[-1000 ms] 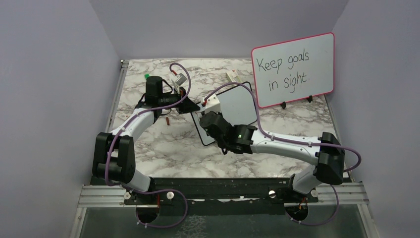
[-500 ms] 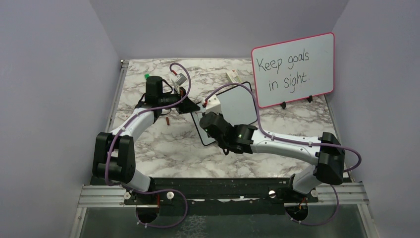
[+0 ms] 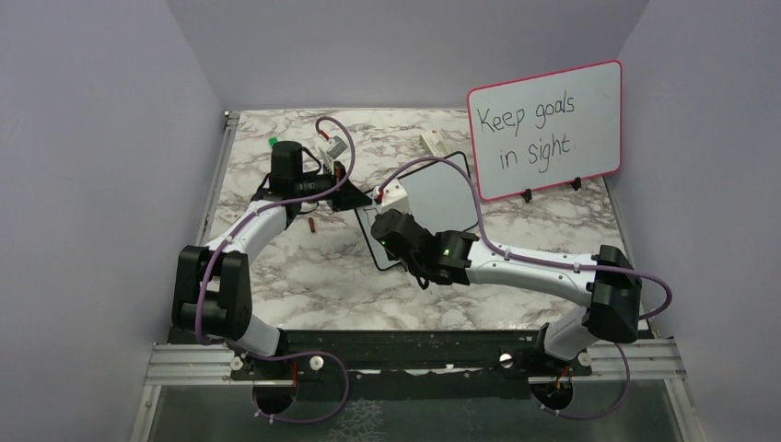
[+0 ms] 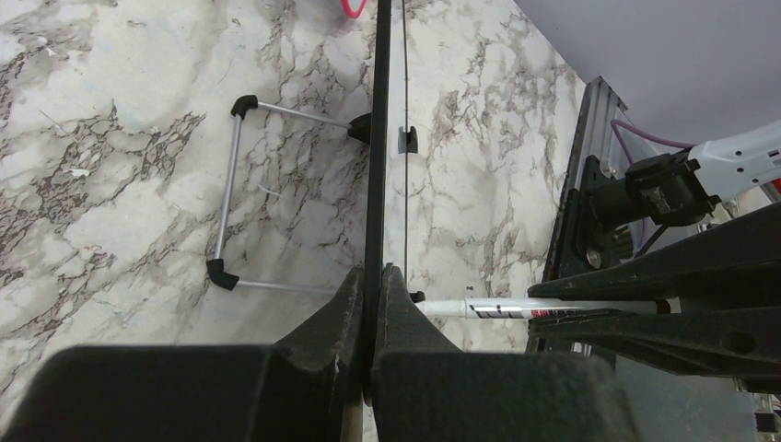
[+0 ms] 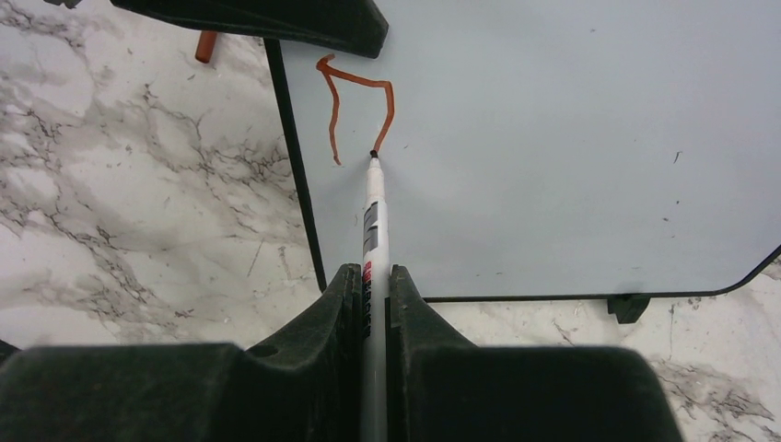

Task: Write a sentence on the whiteboard

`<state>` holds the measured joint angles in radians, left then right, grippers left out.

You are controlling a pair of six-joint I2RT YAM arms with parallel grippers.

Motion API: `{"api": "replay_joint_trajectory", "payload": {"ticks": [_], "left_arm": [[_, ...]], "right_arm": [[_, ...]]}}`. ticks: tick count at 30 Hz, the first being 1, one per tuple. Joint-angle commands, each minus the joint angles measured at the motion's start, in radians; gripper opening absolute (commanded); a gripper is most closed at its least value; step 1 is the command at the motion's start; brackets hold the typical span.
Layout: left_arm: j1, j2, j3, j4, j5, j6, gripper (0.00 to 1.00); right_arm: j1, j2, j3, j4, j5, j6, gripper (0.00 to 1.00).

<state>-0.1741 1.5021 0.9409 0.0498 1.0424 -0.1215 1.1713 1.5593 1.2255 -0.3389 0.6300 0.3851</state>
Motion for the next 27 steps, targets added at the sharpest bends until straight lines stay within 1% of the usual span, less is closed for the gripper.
{"api": "replay_joint_trajectory", "payload": {"ticks": [1, 18, 20, 27], "left_arm": [[-0.027, 0.041, -0.017, -0.107, -0.059, 0.057, 0.0], [-0.028, 0.038, -0.018, -0.107, -0.06, 0.057, 0.0], [-0.028, 0.038, -0.018, -0.108, -0.061, 0.056, 0.0], [-0.028, 0.039, -0.016, -0.116, -0.064, 0.062, 0.0]], "right_arm": [[-0.012, 0.003, 0.015, -0.026, -0.056, 0.005, 0.01], [-0.012, 0.003, 0.027, 0.01, -0.103, -0.014, 0.01], [-0.012, -0.016, 0.014, 0.027, -0.092, -0.011, 0.01], [-0.011, -0.101, -0.035, 0.034, 0.019, -0.02, 0.01]]}}
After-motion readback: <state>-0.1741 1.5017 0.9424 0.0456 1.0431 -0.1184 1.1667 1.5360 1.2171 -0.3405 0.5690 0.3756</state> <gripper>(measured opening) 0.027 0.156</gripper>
